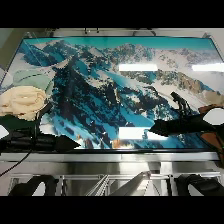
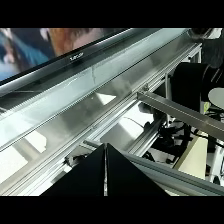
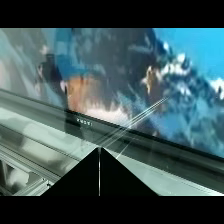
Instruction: Fold the shirts.
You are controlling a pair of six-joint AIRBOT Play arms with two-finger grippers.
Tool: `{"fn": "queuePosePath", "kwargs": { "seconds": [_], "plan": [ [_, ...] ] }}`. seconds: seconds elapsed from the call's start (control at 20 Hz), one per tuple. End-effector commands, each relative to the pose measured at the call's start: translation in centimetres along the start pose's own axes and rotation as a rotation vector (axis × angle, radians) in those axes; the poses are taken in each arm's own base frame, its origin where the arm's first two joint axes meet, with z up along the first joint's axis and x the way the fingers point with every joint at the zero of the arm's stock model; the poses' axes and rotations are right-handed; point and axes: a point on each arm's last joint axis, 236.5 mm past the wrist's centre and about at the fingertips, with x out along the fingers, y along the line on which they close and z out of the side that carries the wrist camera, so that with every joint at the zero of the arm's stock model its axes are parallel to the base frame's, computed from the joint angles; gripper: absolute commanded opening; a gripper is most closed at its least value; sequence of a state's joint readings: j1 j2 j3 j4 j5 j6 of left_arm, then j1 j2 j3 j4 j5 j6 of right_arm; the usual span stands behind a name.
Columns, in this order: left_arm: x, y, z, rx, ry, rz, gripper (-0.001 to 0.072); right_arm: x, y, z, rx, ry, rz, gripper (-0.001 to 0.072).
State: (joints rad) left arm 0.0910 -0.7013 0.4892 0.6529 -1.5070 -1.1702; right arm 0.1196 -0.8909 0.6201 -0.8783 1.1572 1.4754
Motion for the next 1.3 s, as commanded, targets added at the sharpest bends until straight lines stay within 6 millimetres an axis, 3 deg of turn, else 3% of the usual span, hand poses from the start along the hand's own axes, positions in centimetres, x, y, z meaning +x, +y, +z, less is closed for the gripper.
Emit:
{"fn": "queuePosePath", "kwargs": {
  "seconds": [0.0, 0.15, 0.25, 0.3, 0.35, 0.4, 0.45, 0.5, 0.6, 0.7, 0.9, 1.05, 1.2, 1.25],
  "plan": [
    [0.0, 0.1, 0.0, 0.0, -0.001, 0.003, 0.0014, 0.0, 0.0, -0.1, 0.002, 0.002, 0.001, 0.0021],
    [-0.5, 1.3, 0.9, 0.022, -0.029, 0.077, -0.0005, 0.0, 0.0, -0.1, 0.002, 0.002, 0.001, 0.0021],
    [-3.6, 2.6, 4.2, 0.1, -0.114, 0.237, -0.0002, 0.0, 0.0, -0.1, 0.002, 0.002, 0.001, 0.0021],
    [-6.7, 3.5, 7.2, 0.12, -0.197, 0.346, 0.0133, 0.0, 0.0, -0.1, 0.002, 0.002, 0.001, 0.0021],
    [-10.4, 4.0, 10.8, 0.122, -0.308, 0.435, 0.0341, 0.0, 0.0, -0.1, 0.002, 0.003, 0.001, 0.0021],
    [-14.2, 4.0, 14.3, 0.113, -0.428, 0.479, 0.0341, 0.0, 0.0, -0.1, 0.002, 0.002, 0.001, 0.0021],
    [-17.9, 3.9, 17.8, 0.108, -0.531, 0.503, 0.0399, 0.0, 0.0, -0.1, 0.002, 0.003, 0.001, 0.0021],
    [-21.1, 4.8, 20.9, 0.092, -0.604, 0.536, 0.072, 0.0, 0.0, -0.1, 0.002, 0.002, 0.001, 0.0021],
    [-24.2, 8.1, 25.7, 0.054, -0.625, 0.554, 0.0718, 0.0, 0.0, -0.1, 0.002, 0.003, 0.001, 0.0021],
    [-24.6, 13.7, 30.0, 0.014, -0.563, 0.579, 0.0717, 0.0, 0.0, 0.5, 0.002, -0.023, -0.001, 0.0021],
    [-22.6, 24.7, 35.8, -0.025, -0.433, 0.651, 0.0717, 0.0, -0.1, 0.8, 0.002, -0.034, -0.002, 0.0021],
    [-21.4, 31.3, 37.9, -0.056, -0.455, 0.723, 0.0716, 0.0, -0.1, 0.8, 0.001, -0.034, -0.003, 0.0021],
    [-20.6, 35.5, 38.1, -0.085, -0.526, 0.78, 0.0711, 0.0, -0.1, 0.8, -0.01, -0.034, -0.003, 0.0021],
    [-20.2, 36.1, 37.9, -0.092, -0.53, 0.782, 0.0601, 0.0, -0.1, 0.8, -0.01, -0.034, -0.003, 0.0021]
  ]
}}
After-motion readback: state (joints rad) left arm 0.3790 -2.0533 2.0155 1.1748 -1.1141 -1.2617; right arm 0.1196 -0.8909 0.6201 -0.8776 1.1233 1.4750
